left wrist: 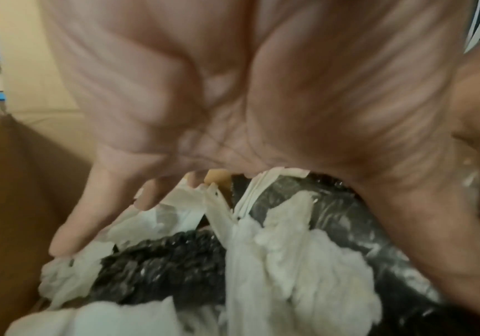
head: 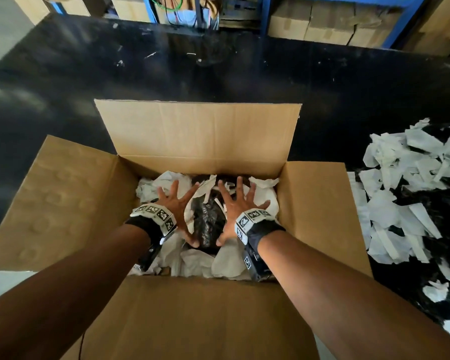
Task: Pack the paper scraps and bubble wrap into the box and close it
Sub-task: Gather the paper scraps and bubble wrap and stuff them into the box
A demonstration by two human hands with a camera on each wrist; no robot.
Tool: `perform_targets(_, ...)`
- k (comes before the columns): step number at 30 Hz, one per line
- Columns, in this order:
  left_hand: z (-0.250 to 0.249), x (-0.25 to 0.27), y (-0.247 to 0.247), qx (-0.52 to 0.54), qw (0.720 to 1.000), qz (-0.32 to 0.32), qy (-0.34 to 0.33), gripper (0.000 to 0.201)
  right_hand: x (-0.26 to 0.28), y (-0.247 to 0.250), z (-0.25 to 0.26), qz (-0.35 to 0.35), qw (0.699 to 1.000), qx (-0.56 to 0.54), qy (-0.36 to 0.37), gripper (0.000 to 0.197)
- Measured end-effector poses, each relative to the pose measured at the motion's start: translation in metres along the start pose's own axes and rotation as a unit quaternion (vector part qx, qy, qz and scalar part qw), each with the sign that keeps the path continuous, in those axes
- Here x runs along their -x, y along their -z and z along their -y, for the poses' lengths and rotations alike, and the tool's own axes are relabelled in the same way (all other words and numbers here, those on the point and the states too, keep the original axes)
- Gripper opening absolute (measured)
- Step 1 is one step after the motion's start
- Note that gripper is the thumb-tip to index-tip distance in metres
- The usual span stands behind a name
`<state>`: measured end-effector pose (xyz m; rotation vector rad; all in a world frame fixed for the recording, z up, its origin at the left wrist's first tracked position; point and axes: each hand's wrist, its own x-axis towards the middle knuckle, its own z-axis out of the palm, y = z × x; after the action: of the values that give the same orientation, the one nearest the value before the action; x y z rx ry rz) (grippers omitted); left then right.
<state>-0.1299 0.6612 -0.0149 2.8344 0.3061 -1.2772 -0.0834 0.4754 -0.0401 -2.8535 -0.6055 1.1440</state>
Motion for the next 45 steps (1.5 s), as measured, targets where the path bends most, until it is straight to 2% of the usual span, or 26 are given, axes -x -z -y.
perform_targets(2,0.009,-0.011,-0.006,0.003,0.999,0.039,0.006,0.166,-0.013,-0.006,-0.009,0.024,0.999,0.023,-0.010,0.165)
perform_targets(4,0.015,-0.021,-0.011,0.008,0.997,0.078,0.003,0.172,-0.028,-0.016,-0.018,0.056,0.997,0.050,0.005,0.152)
perform_targets(6,0.017,-0.026,-0.011,0.014,0.995,0.098,-0.008,0.171,-0.035,-0.025,-0.021,0.058,0.995,0.078,0.018,0.144)
perform_targets(8,0.015,-0.024,-0.007,0.016,0.996,0.083,-0.017,0.161,-0.035,-0.027,-0.021,0.042,0.997,0.070,0.008,0.151)
perform_targets(11,0.012,-0.013,0.009,-0.007,1.000,0.027,-0.008,0.152,-0.027,-0.013,-0.014,0.040,0.999,0.030,0.014,0.159)
perform_targets(13,0.011,0.002,0.027,-0.007,1.000,-0.024,0.001,0.144,-0.006,0.010,-0.014,0.034,0.999,-0.005,0.025,0.155)
perform_targets(15,0.006,0.019,0.046,-0.002,0.996,-0.084,0.005,0.127,0.023,0.032,-0.018,0.014,0.998,-0.045,0.034,0.137)
perform_targets(16,0.001,0.028,0.055,0.009,0.994,-0.111,-0.003,0.118,0.038,0.040,-0.023,-0.013,0.998,-0.051,0.041,0.123)
perform_targets(19,-0.026,0.048,0.079,0.087,0.977,-0.183,-0.070,0.096,0.080,0.063,-0.045,-0.155,0.978,-0.116,0.074,0.072)
perform_targets(22,-0.079,0.065,0.099,0.133,0.947,-0.249,-0.153,0.081,0.114,0.078,-0.085,-0.241,0.955,-0.155,0.070,0.051)
perform_targets(25,-0.156,0.077,0.117,0.142,0.921,-0.295,-0.210,0.062,0.141,0.087,-0.138,-0.294,0.938,-0.178,0.053,0.046)
perform_targets(29,-0.273,0.084,0.134,0.166,0.880,-0.331,-0.297,0.064,0.164,0.091,-0.222,-0.361,0.912,-0.195,0.003,0.034)
perform_targets(31,-0.333,0.082,0.141,0.178,0.870,-0.328,-0.322,0.064,0.169,0.091,-0.269,-0.377,0.900,-0.217,-0.020,0.034)
perform_targets(35,-0.448,0.062,0.138,0.192,0.897,-0.275,-0.287,0.070,0.169,0.087,-0.371,-0.374,0.894,-0.242,-0.060,0.042)
perform_targets(39,-0.533,0.007,0.117,0.224,0.934,-0.197,-0.197,0.084,0.153,0.074,-0.475,-0.339,0.903,-0.242,-0.101,0.048)
perform_targets(42,-0.576,-0.034,0.105,0.214,0.943,-0.200,-0.156,0.079,0.135,0.061,-0.552,-0.300,0.919,-0.219,-0.135,0.060)
perform_targets(45,-0.607,-0.072,0.110,0.181,0.950,-0.210,-0.143,0.089,0.121,0.050,-0.625,-0.309,0.907,-0.221,-0.181,0.071)
